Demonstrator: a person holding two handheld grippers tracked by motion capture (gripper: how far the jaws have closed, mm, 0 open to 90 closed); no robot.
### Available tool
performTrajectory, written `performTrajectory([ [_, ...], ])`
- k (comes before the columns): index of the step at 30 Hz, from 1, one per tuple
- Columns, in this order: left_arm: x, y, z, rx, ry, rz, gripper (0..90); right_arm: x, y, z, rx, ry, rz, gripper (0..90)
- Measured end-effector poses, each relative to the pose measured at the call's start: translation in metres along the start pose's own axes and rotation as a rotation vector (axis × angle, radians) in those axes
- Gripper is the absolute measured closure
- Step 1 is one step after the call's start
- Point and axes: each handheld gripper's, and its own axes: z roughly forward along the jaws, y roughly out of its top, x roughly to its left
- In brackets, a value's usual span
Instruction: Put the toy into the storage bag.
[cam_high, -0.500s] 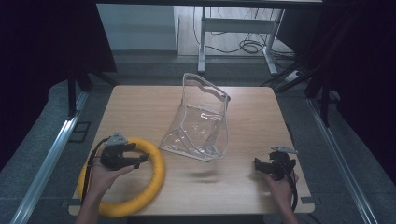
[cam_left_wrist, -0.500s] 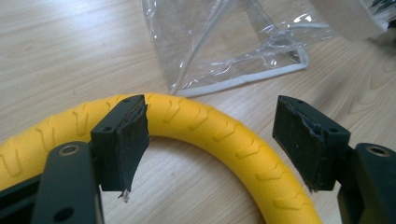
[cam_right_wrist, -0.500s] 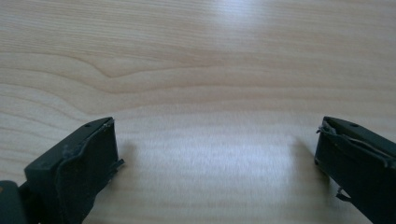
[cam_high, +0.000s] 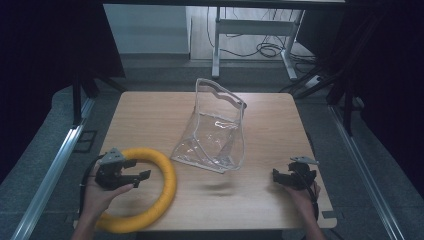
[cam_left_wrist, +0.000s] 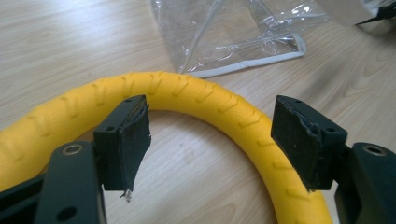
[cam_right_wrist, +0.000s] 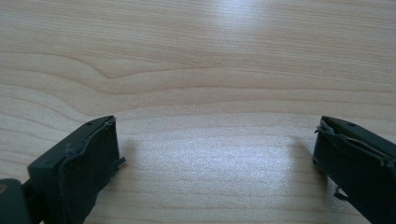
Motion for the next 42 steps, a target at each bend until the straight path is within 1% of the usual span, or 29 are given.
performTrajectory([
  [3,0.0,-0.001,-0.011,0.009,-0.011,0.022,28.9,-0.002,-0.001,-0.002,-0.016,-0.003,0.007,6.4],
  [7,-0.007,-0.005,-0.023,0.047,-0.03,0.081,28.2,-0.002,-0.002,-0.002,-0.018,-0.006,0.005,7.7],
  [9,-0.012,-0.01,-0.027,0.079,-0.049,0.106,28.1,-0.003,-0.002,-0.003,-0.019,-0.007,0.007,8.5],
  [12,-0.018,-0.018,-0.028,0.146,-0.074,0.131,28.1,-0.003,-0.002,-0.003,-0.02,-0.007,0.006,8.7],
  [14,-0.022,-0.023,-0.026,0.189,-0.093,0.144,28.1,-0.003,-0.002,-0.003,-0.021,-0.008,0.006,9.3],
  [15,-0.024,-0.025,-0.025,0.203,-0.105,0.146,28.1,-0.003,-0.002,-0.003,-0.021,-0.008,0.006,9.3],
  [20,-0.032,-0.029,-0.012,0.262,-0.166,0.161,28.2,-0.003,-0.002,-0.003,-0.022,-0.011,0.007,9.9],
  [23,-0.037,-0.029,-0.004,0.281,-0.185,0.155,28.2,-0.003,-0.002,-0.003,-0.023,-0.01,0.008,10.1],
  [24,-0.04,-0.029,0.0,0.29,-0.191,0.159,28.2,-0.003,-0.002,-0.003,-0.024,-0.01,0.008,10.2],
  [25,-0.045,-0.029,0.007,0.311,-0.199,0.163,28.1,-0.003,-0.002,-0.003,-0.024,-0.01,0.009,10.3],
  [26,-0.045,-0.029,0.007,0.311,-0.199,0.163,28.1,-0.003,-0.002,-0.003,-0.024,-0.01,0.009,10.3],
  [29,-0.051,-0.03,0.017,0.34,-0.202,0.168,27.9,-0.003,-0.002,-0.004,-0.026,-0.01,0.011,11.0],
  [32,-0.057,-0.029,0.026,0.381,-0.198,0.168,27.7,-0.003,-0.002,-0.004,-0.025,-0.013,0.016,11.7],
  [36,-0.064,-0.031,0.038,0.432,-0.177,0.157,27.7,-0.003,-0.002,-0.004,-0.026,-0.016,0.016,12.5],
  [39,-0.068,-0.034,0.045,0.455,-0.16,0.147,28.2,-0.003,-0.002,-0.004,-0.029,-0.019,0.02,13.2],
  [42,-0.07,-0.035,0.051,0.473,-0.136,0.142,30.5,-0.003,-0.002,-0.004,-0.029,-0.019,0.02,13.2],
])
